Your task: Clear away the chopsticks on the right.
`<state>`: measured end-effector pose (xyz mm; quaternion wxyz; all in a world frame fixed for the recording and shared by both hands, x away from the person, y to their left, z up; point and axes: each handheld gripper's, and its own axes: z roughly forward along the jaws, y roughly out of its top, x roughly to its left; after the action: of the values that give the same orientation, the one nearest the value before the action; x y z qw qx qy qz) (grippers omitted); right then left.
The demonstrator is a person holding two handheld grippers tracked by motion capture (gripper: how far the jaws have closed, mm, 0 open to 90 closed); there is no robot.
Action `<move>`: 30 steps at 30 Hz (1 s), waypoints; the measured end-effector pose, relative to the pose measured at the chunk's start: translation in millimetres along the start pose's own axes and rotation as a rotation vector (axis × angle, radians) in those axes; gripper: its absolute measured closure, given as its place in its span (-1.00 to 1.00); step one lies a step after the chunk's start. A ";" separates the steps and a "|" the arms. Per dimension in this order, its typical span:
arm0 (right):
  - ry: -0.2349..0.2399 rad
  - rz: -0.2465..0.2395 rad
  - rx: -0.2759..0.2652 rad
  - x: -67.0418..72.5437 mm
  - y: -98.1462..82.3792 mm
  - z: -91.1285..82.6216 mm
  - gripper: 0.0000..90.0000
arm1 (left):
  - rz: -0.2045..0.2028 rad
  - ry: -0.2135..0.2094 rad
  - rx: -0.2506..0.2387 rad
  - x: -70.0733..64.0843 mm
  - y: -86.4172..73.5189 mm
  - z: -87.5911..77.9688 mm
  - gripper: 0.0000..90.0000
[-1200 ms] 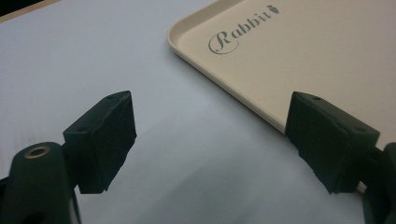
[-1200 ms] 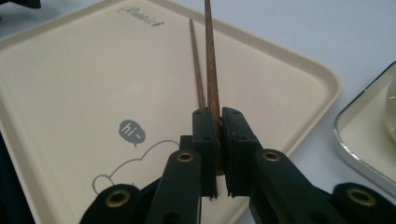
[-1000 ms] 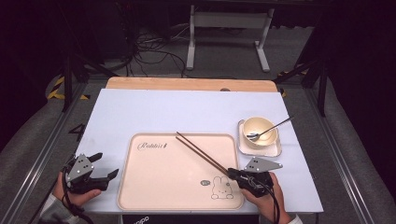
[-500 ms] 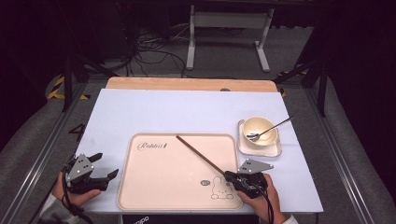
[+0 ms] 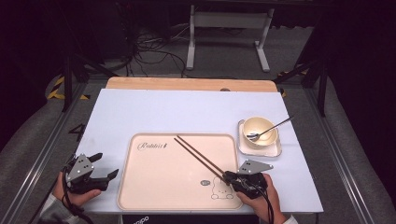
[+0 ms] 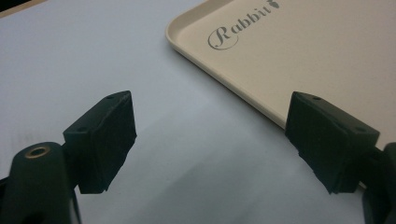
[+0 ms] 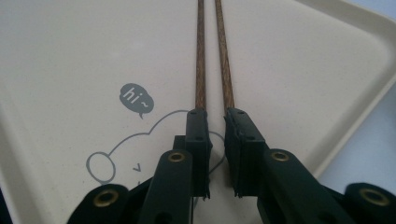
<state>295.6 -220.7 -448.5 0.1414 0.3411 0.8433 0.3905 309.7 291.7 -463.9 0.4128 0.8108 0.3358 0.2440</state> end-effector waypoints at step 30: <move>-0.002 -0.019 -0.098 -13.9 7.4 -16.4 0.84 | 0.012 -0.028 -0.014 -1.7 3.9 4.3 -0.61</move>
<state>300.8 -236.0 -432.5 0.1623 0.3261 0.8264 0.4295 312.8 286.6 -463.2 0.4217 0.8131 0.3236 0.2374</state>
